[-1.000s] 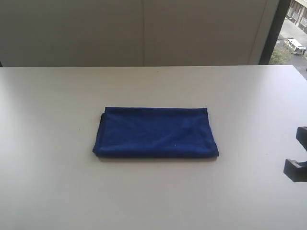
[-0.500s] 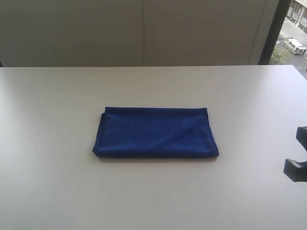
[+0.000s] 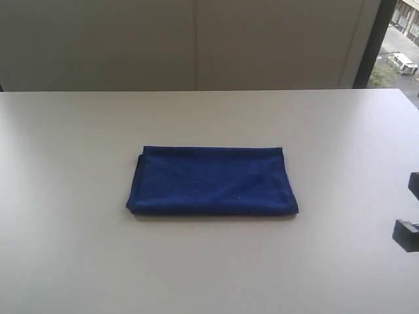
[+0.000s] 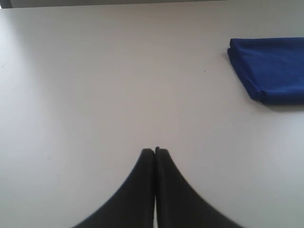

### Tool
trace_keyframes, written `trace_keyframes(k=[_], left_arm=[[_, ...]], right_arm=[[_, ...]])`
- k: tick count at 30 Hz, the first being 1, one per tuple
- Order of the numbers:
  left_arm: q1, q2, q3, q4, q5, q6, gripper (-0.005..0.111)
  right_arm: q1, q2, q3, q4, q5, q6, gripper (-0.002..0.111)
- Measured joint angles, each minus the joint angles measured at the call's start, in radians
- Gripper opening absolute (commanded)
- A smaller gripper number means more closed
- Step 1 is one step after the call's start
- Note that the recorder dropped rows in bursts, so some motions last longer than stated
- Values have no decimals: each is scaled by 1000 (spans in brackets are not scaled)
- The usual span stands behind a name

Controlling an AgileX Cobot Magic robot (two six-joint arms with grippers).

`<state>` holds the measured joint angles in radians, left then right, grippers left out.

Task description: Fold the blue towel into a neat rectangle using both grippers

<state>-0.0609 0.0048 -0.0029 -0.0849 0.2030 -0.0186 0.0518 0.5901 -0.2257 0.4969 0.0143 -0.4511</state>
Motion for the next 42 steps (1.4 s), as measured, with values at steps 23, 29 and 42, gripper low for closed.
trace_keyframes(k=[23, 29, 42], left_arm=[[0, 0, 0, 0, 2, 1, 0], [0, 0, 0, 0, 2, 1, 0], [0, 0, 0, 0, 2, 1, 0]], right_arm=[[-325, -585, 162, -297, 131, 436, 0], [-325, -585, 222, -480, 283, 652, 0], [-257, -585, 223, -497, 320, 465, 0]])
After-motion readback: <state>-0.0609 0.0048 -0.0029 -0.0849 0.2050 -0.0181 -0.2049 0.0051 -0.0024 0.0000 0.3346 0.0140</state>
